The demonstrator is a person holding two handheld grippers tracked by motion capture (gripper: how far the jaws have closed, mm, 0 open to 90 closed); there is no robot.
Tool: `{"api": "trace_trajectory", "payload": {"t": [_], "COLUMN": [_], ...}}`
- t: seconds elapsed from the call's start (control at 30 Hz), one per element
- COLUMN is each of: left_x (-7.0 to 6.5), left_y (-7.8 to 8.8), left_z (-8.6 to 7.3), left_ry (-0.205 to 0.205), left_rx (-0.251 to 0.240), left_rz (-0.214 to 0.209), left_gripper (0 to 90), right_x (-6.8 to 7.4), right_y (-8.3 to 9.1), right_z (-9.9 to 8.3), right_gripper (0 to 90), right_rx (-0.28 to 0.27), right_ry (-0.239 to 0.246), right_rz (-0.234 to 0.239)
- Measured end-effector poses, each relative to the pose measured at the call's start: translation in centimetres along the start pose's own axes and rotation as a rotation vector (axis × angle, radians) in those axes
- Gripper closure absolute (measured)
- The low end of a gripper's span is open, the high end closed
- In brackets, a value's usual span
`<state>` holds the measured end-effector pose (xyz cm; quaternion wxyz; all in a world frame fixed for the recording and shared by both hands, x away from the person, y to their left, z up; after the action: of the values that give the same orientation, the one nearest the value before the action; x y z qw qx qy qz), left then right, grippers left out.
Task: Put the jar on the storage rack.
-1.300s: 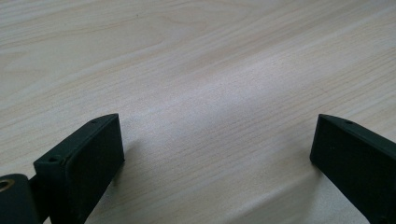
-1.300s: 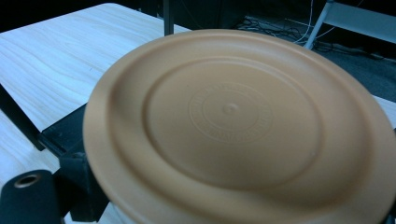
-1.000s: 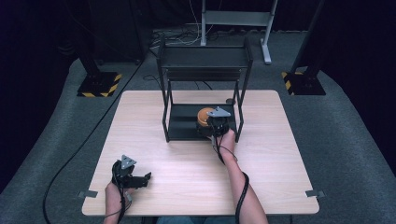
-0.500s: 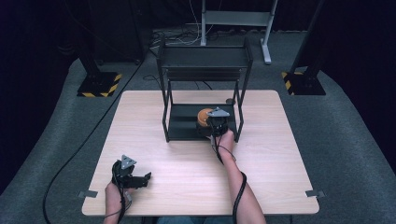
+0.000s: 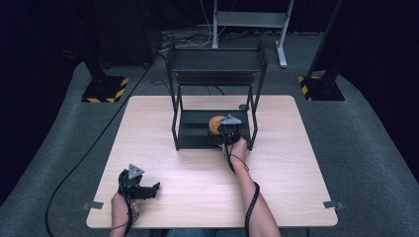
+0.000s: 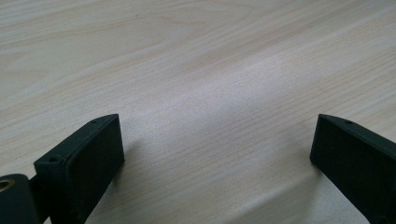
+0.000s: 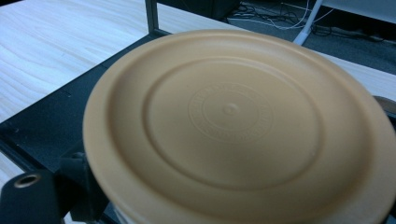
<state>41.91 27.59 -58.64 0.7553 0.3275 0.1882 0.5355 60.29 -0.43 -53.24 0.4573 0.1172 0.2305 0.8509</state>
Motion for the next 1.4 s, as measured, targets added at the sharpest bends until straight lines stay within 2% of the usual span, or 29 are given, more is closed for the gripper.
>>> {"api": "trace_trajectory", "payload": {"t": [0.63, 0.77, 0.93, 1.4], "left_x": [0.0, 0.0, 0.0, 0.0], "left_y": [0.0, 0.0, 0.0, 0.0], "left_z": [0.0, 0.0, 0.0, 0.0], "left_ry": [0.000, 0.000, 0.000, 0.000], "left_rx": [0.000, 0.000, -0.001, -0.001], "left_rz": [0.001, 0.001, 0.002, 0.001], "left_gripper": [2.3, 2.4, 2.3, 2.3], "right_x": [0.2, 0.0, 0.0, -0.1], "right_y": [-0.6, -0.8, -1.0, -1.7], "right_z": [-0.4, -0.4, -0.3, 0.1], "right_gripper": [9.0, 9.0, 9.0, 8.9], "right_rx": [0.009, -0.013, -0.016, -0.007], "right_ry": [-0.005, -0.028, -0.018, -0.020], "right_rz": [0.010, 0.020, 0.025, 0.006]}}
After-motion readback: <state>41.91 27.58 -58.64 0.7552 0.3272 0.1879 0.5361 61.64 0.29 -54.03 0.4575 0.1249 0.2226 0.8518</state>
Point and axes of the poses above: each handheld gripper's, and its own axes: y roughly backward along the jaws, z roughly out of its top, x roughly to its left, the point moved 8 cm from there along -y, roughly forward along the jaws, and after that the axes turned 5 degrees about z, right-handed, at the moved point
